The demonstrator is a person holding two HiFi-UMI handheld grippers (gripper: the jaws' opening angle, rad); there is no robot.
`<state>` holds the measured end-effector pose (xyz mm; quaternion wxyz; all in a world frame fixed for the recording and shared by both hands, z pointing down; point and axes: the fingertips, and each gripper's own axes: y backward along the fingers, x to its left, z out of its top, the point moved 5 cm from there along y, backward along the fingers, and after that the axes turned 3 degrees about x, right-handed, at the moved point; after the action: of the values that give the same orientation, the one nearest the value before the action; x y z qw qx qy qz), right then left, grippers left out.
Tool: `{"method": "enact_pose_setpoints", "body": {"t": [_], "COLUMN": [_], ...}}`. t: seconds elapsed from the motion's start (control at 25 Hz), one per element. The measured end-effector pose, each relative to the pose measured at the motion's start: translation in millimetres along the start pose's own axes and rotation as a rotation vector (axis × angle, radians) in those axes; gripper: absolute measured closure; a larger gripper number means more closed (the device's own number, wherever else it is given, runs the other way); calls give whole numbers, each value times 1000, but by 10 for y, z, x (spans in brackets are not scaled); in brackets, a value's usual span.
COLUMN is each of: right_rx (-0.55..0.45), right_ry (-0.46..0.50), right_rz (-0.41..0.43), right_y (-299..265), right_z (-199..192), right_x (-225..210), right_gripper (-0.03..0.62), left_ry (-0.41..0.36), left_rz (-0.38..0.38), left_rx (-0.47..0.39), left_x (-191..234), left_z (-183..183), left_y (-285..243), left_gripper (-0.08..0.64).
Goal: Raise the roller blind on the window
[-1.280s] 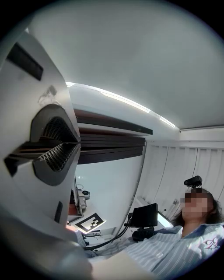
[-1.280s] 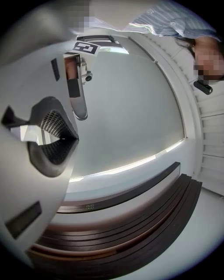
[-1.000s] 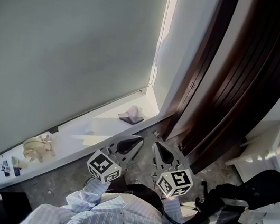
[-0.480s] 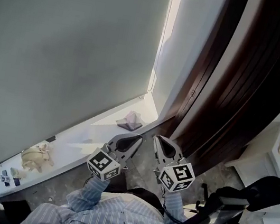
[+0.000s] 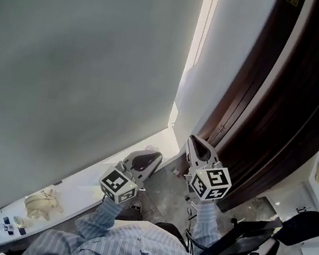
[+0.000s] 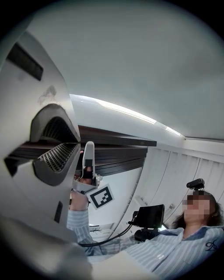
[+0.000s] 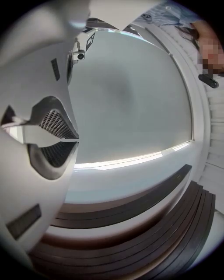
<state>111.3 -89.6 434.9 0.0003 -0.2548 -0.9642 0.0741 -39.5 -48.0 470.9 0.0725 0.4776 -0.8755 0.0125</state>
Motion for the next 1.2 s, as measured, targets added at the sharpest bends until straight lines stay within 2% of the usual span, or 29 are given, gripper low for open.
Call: {"method": "enact_pose_setpoints", "body": {"t": [0.24,0.36,0.44,0.48,0.68,0.84,1.2], "right_rx": [-46,-34,-30,-34,-63,-75,-101], "right_ry": [113,149,135,129,147,138,96], "right_rz": [-25,-19,-13,-14,-36,-30,-1], "right_y": [-757,-1073,-1262,-1350,-1780,-2107,-2453], "right_z": [504,710,837,900,1224,1461,1669], "right_x": [-256,-419,-535,-585,-797,-976,-1190], "right_gripper": [584,555,495,485,482,482,483], "left_ry": [15,22,34,41,53,56,65], "left_rz": [-20,-15,-10,-8,13,62,158], "left_rx": [11,19,19,18,19,7,-14], "left_x": [456,621,709,742,856,967,1143], "left_z": [-15,-44,-53,-57,-65,-28,20], "left_y": [82,91,72,65,-7,-132,-297], "left_gripper": [548,549,549,549,548,548,548]}}
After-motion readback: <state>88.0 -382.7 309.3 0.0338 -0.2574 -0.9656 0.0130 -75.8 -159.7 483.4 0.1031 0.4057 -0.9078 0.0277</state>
